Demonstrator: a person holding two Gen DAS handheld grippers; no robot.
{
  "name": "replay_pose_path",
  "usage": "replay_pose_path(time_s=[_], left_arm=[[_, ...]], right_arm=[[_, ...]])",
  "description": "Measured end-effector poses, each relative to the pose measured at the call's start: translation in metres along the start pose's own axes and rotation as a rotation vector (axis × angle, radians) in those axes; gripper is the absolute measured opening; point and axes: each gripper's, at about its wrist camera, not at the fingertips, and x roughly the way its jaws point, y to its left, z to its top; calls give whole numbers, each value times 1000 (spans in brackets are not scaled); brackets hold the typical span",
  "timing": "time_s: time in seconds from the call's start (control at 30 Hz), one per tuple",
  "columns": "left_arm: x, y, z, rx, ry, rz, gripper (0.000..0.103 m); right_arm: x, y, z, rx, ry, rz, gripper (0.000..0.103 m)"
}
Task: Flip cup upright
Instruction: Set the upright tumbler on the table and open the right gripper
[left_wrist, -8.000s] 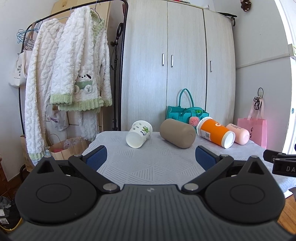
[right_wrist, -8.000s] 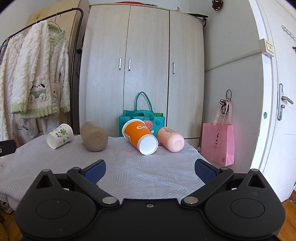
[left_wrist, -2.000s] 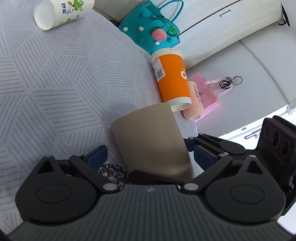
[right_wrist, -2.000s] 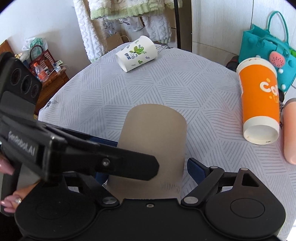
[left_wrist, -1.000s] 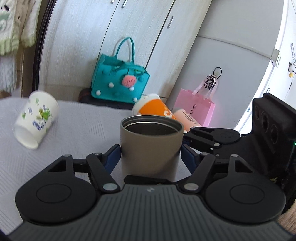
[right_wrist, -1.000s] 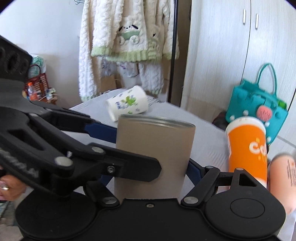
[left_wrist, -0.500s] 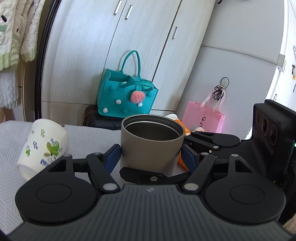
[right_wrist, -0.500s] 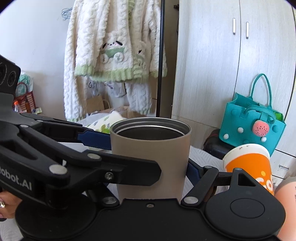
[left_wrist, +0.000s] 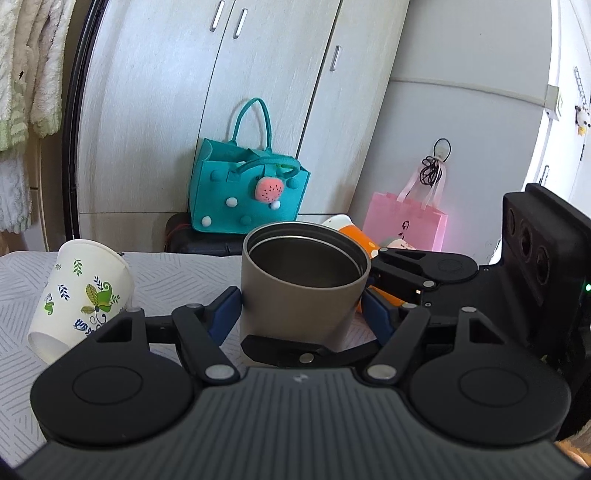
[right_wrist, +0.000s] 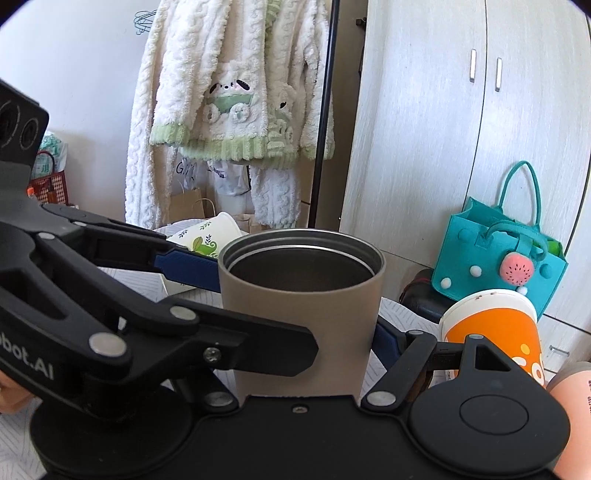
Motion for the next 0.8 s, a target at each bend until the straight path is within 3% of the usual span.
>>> replay_pose_path(time_s=[0.2,0.47,0.63,0.8], left_arm=[[-2,-2,0,-23,15,4,71],[-13,-2,-7,-60,7,1,71],[-31,-4,-5,-102,65,-12,71],[-58,-17,-7,-71,71,49,71]], right_arm=[[-11,5,0,18,29,-17,88],[-27,6,-7,17,30,-31,88],[-39,14,-7,62,86,-97,88],[-70,20,-12,133,76,-78,88]])
